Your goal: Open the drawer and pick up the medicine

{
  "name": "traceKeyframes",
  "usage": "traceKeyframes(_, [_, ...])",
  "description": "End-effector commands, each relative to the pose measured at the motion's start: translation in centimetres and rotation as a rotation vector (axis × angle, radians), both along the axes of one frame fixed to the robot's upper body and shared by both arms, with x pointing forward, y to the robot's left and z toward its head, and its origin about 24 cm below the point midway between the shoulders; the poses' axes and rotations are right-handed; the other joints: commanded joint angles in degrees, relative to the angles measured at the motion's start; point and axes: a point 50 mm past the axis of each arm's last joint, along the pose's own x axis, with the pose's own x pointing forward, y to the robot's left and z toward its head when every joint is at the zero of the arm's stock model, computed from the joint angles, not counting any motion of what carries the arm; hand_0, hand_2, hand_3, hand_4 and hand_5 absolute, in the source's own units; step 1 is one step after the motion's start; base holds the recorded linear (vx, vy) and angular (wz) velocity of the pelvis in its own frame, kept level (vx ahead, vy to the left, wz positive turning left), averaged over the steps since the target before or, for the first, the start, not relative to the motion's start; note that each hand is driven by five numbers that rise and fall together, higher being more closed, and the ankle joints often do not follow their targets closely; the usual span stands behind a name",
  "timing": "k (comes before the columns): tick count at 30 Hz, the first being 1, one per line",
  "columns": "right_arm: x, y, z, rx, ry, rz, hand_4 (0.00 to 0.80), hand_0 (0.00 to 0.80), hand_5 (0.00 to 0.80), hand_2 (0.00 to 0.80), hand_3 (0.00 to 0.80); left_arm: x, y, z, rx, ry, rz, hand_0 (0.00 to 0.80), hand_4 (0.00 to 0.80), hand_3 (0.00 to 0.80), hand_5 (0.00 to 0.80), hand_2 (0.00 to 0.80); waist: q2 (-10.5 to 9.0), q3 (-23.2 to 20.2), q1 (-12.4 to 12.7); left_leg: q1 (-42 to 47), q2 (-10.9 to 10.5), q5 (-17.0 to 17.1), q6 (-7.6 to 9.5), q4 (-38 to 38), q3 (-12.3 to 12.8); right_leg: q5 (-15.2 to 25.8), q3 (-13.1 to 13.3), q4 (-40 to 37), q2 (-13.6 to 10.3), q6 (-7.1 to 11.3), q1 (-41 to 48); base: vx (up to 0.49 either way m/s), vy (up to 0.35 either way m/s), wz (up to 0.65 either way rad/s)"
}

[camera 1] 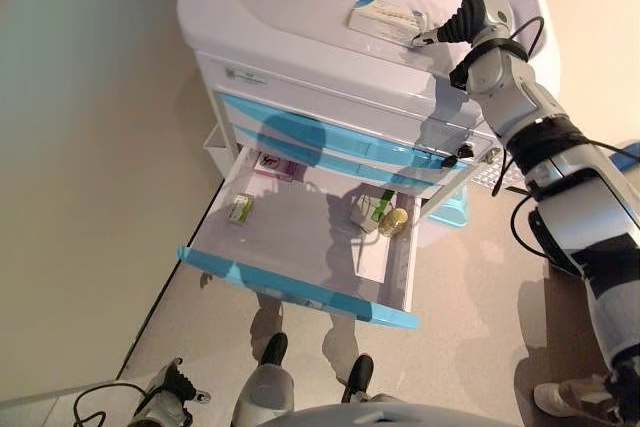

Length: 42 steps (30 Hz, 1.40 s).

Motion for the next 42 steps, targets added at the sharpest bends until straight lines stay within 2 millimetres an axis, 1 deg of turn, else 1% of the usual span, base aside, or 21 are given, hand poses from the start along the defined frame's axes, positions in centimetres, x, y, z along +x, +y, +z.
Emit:
traceKeyframes(1, [-1.2, -2.9, 1.5, 0.011, -0.103, -0.049, 0.0, 0.0, 0.0, 0.0, 0.0, -1.0, 0.6, -0.1, 0.01, 0.037, 0.053, 0.0, 0.0, 0.0, 0.0, 0.0, 1.12, -2.3, -1.62, -1.13, -2.37, 2.45, 1.9, -3.24, 0.94, -0.04, 0.04, 2.12, -0.52, 4.42, 0.36, -0.008, 0.002, -0.17])
traceKeyframes(2, [-1.3, -2.9, 1.4, 0.012, -0.102, -0.05, 0.0, 0.0, 0.0, 0.0, 0.0, -1.0, 0.6, -0.1, 0.011, 0.038, 0.052, 0.0, 0.0, 0.0, 0.0, 0.0, 1.09, -2.32, -1.53, -1.08, -2.35, 2.43, 1.9, -3.24, 0.98, -0.03, 0.08, 2.11, -0.5, 4.42, 0.39, -0.02, 0.003, -0.17])
traceKeyframes(5, [-2.4, -4.7, 0.5, 0.059, -0.123, -0.057, 0.0, 0.0, 0.0, 0.0, 0.0, -1.2, 0.4, -0.3, -0.004, 0.045, 0.056, 0.0, 0.0, 0.0, 0.0, 0.0, 2.12, -3.48, -2.86, 0.0, -2.01, 2.13, 1.75, -3.29, 2.12, -0.33, 0.64, 2.12, -0.42, 4.31, 1.21, -0.007, 0.002, -0.2])
traceKeyframes(7, [-2.7, -5.1, 0.2, 0.074, -0.127, -0.058, 0.0, 0.0, 0.0, 0.0, 0.0, -1.2, 0.3, -0.3, -0.01, 0.043, 0.058, 0.0, 0.0, 0.0, 0.0, 0.0, 2.41, -3.8, -3.26, 0.33, -1.91, 2.04, 1.7, -3.32, 2.33, -0.49, 0.77, 2.16, -0.37, 4.26, 1.39, -0.001, -0.004, -0.14])
traceKeyframes(8, [-3.2, -5.6, -0.6, 0.101, -0.131, -0.052, 0.0, 0.0, 0.0, 0.0, 0.0, -1.5, 0.1, -0.4, -0.021, 0.049, 0.081, 0.0, 0.0, 0.0, 0.0, 0.0, 2.88, -4.45, -4.21, 0.99, -1.71, 1.86, 1.64, -3.38, 2.88, -0.63, 1.03, 2.18, -0.31, 4.18, 1.8, -0.001, -0.013, -0.21])
traceKeyframes(10, [-3.6, -6.1, -1.0, 0.116, -0.131, -0.059, 0.0, 0.0, 0.0, 0.0, 0.0, -1.7, 0.1, -0.5, -0.023, 0.052, 0.084, 0.0, 0.0, 0.0, 0.0, 0.0, 3.02, -4.78, -4.32, 1.32, -1.59, 1.77, 1.6, -3.41, 3.14, -0.68, 1.05, 2.15, -0.28, 4.17, 2.09, 0.003, -0.011, -0.14])
traceKeyframes(12, [-4.4, -7.3, -2.5, 0.152, -0.122, -0.073, 0.0, 0.0, 0.0, 0.0, 0.0, -2.1, -0.2, -0.7, -0.034, 0.068, 0.095, 0.0, 0.0, 0.0, 0.0, 0.0, 3.74, -5.57, -5.15, 2.18, -1.29, 1.53, 1.58, -3.42, 3.75, -0.93, 1.41, 2.23, -0.21, 4.11, 2.82, 0.005, -0.016, -0.06])
traceKeyframes(13, [-4.5, -7.3, -2.6, 0.153, -0.12, -0.074, 0.0, 0.0, 0.0, 0.0, 0.0, -2.1, -0.2, -0.7, -0.033, 0.069, 0.093, 0.0, 0.0, 0.0, 0.0, 0.0, 3.68, -5.6, -5.05, 2.24, -1.27, 1.51, 1.57, -3.43, 3.77, -0.94, 1.42, 2.23, -0.2, 4.1, 2.87, -0.01, -0.029, -0.09])
traceKeyframes(18, [-6.3, -9.0, -5.4, 0.214, -0.105, -0.107, 0.0, 0.0, 0.0, 0.0, 0.0, -2.5, -0.9, -1.0, -0.055, 0.089, 0.096, 0.0, 0.0, 0.0, 0.0, 0.0, 4.97, -7.14, -6.49, 3.76, -1.01, 1.12, 1.52, -3.34, 4.96, -1.33, 2.31, 2.27, 0.04, 3.97, 4.01, -0.008, -0.021, -0.14])
traceKeyframes(20, [-6.6, -9.4, -6.0, 0.22, -0.098, -0.118, 0.0, 0.0, 0.0, 0.0, 0.0, -2.5, -1.0, -1.1, -0.057, 0.087, 0.096, 0.0, 0.0, 0.0, 0.0, 0.0, 5.08, -7.36, -6.57, 4.08, -1.02, 1.04, 1.53, -3.37, 5.12, -1.37, 2.39, 2.22, 0.08, 3.95, 4.28, -0.017, -0.015, -0.12])
traceKeyframes(21, [-7.3, -10.3, -7.1, 0.248, -0.081, -0.144, 0.0, 0.0, 0.0, 0.0, 0.0, -2.3, -1.2, -1.1, -0.069, 0.076, 0.099, 0.0, 0.0, 0.0, 0.0, 0.0, 5.54, -7.72, -7.09, 4.54, -0.91, 0.93, 1.54, -3.33, 5.5, -1.53, 2.67, 2.21, 0.14, 3.89, 4.67, -0.025, -0.014, -0.12])
traceKeyframes(25, [-8.7, -11.9, -9.2, 0.291, -0.045, -0.196, 0.0, 0.0, 0.0, 0.0, 0.0, -2.4, -1.3, -1.2, -0.076, 0.075, 0.107, 0.0, 0.0, 0.0, 0.0, 0.0, 6.31, -8.5, -7.82, 5.41, -0.87, 0.55, 1.67, -3.31, 6.18, -1.71, 3.24, 2.24, 0.18, 3.8, 5.11, -0.009, -0.006, -0.03])
traceKeyframes(30, [-10.3, -13.3, -12.5, 0.34, 0.033, -0.254, 0.0, 0.0, 0.0, 0.0, 0.0, -2.0, -1.7, -1.2, -0.09, 0.06, 0.095, 0.0, 0.0, 0.0, 0.0, 0.0, 7.18, -8.66, -8.8, 6.42, -0.7, 0.26, 1.82, -3.36, 6.72, -1.8, 3.8, 2.15, 0.26, 3.7, 5.58, 0.001, -0.004, -0.06])
traceKeyframes(32, [-10.8, -13.6, -13.1, 0.338, 0.052, -0.267, 0.0, 0.0, 0.0, 0.0, 0.0, -1.9, -1.7, -1.1, -0.093, 0.054, 0.084, 0.0, 0.0, 0.0, 0.0, 0.0, 7.29, -8.71, -8.88, 6.61, -0.68, 0.18, 1.84, -3.38, 6.77, -1.82, 3.89, 2.11, 0.26, 3.71, 5.73, 0.006, -0.002, -0.05])
traceKeyframes(33, [-11.7, -14.2, -14.8, 0.359, 0.096, -0.293, 0.0, 0.0, 0.0, 0.0, 0.0, -1.5, -1.9, -1.0, -0.103, 0.031, 0.075, 0.0, 0.0, 0.0, 0.0, 0.0, 7.62, -8.66, -9.37, 6.89, -0.66, 0.04, 1.87, -3.47, 6.92, -1.9, 4.01, 2.06, 0.28, 3.7, 5.84, 0.0, 0.0, 0.0])
traceKeyframes(36, [-13.3, -14.6, -17.7, 0.415, 0.179, -0.323, 0.0, 0.0, 0.0, 0.0, 0.0, -0.5, -2.1, -0.7, -0.116, -0.012, 0.06, 0.0, 0.0, 0.0, 0.0, 0.0, 7.88, -8.54, -9.93, 7.36, -0.72, -0.03, 1.89, -3.5, 7.02, -2.06, 4.14, 2.09, 0.26, 3.63, 6.21, 0.008, -0.003, -0.03])
traceKeyframes(37, [-13.9, -14.7, -19.3, 0.458, 0.228, -0.333, 0.0, 0.0, 0.0, 0.0, 0.0, -0.2, -2.2, -0.7, -0.122, -0.026, 0.052, 0.0, 0.0, 0.0, 0.0, 0.0, 7.97, -8.41, -10.12, 7.47, -0.69, -0.05, 1.87, -3.5, 7.04, -2.11, 4.17, 2.08, 0.2, 3.64, 6.42, -0.005, -0.009, -0.04])
traceKeyframes(38, [-14.3, -14.7, -20.2, 0.477, 0.261, -0.336, 0.0, 0.0, 0.0, 0.0, 0.0, 0.0, -2.2, -0.6, -0.123, -0.034, 0.041, 0.0, 0.0, 0.0, 0.0, 0.0, 7.96, -8.36, -10.26, 7.61, -0.68, -0.09, 1.87, -3.49, 7.07, -2.12, 4.19, 2.08, 0.17, 3.64, 6.56, 0.0, 0.0, 0.0])
traceKeyframes(39, [-14.3, -14.7, -20.3, 0.477, 0.262, -0.336, 0.0, 0.0, 0.0, 0.0, 0.0, 0.0, -2.2, -0.6, -0.123, -0.033, 0.041, 0.0, 0.0, 0.0, 0.0, 0.0, 7.94, -8.37, -10.25, 7.64, -0.68, -0.1, 1.87, -3.5, 7.06, -2.12, 4.19, 2.07, 0.17, 3.64, 6.6, 0.0, 0.0, 0.0])
traceKeyframes(40, [-15.5, -14.8, -23.2, 0.567, 0.36, -0.357, 0.0, 0.0, 0.0, 0.0, 0.0, 0.5, -2.3, -0.4, -0.129, -0.047, 0.026, 0.0, 0.0, 0.0, 0.0, 0.0, 8.1, -8.19, -10.66, 7.74, -0.71, -0.03, 1.88, -3.41, 7.2, -2.24, 4.32, 2.19, 0.17, 3.64, 6.65, 0.0, 0.0, 0.0])
traceKeyframes(42, [-17.2, -14.9, -26.1, 0.604, 0.481, -0.393, 0.0, 0.0, 0.0, 0.0, 0.0, 0.8, -2.2, -0.3, -0.137, -0.052, 0.008, 0.0, 0.0, 0.0, 0.0, 0.0, 8.15, -8.2, -10.93, 8.0, -0.69, -0.13, 1.88, -3.34, 7.3, -2.49, 4.32, 2.28, 0.11, 3.57, 6.98, 0.0, 0.0, 0.0])
